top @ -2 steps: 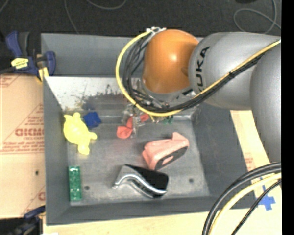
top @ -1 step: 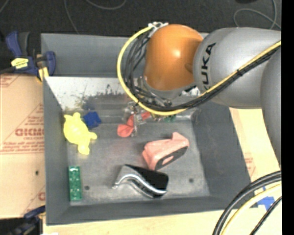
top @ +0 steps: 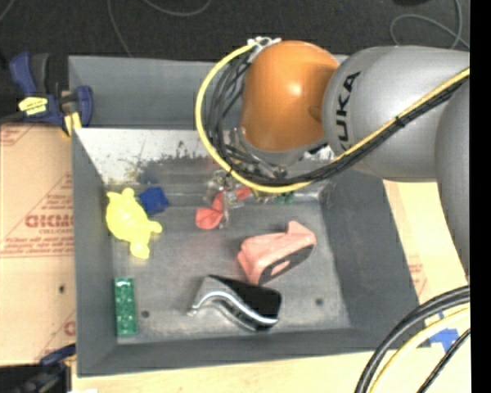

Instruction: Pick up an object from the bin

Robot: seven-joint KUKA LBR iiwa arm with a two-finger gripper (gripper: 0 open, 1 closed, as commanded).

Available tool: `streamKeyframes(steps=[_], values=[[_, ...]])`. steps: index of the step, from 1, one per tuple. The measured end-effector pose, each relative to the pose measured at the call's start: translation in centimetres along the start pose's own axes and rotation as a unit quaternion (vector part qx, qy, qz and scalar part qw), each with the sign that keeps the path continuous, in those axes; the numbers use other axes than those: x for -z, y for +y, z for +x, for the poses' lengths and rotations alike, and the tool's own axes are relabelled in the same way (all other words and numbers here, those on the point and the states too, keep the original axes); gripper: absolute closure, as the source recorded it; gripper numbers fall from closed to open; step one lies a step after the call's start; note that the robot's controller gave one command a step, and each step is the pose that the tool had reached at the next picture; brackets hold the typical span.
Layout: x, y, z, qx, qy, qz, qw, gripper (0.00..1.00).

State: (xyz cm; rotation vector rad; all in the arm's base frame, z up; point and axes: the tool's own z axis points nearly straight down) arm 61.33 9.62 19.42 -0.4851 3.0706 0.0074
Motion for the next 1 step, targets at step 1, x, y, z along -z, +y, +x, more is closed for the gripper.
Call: streamKeyframes(steps=[1], values=[[7.53,0.23,0.51,0.012,-0.0022,0.001,0.9999,1.00]])
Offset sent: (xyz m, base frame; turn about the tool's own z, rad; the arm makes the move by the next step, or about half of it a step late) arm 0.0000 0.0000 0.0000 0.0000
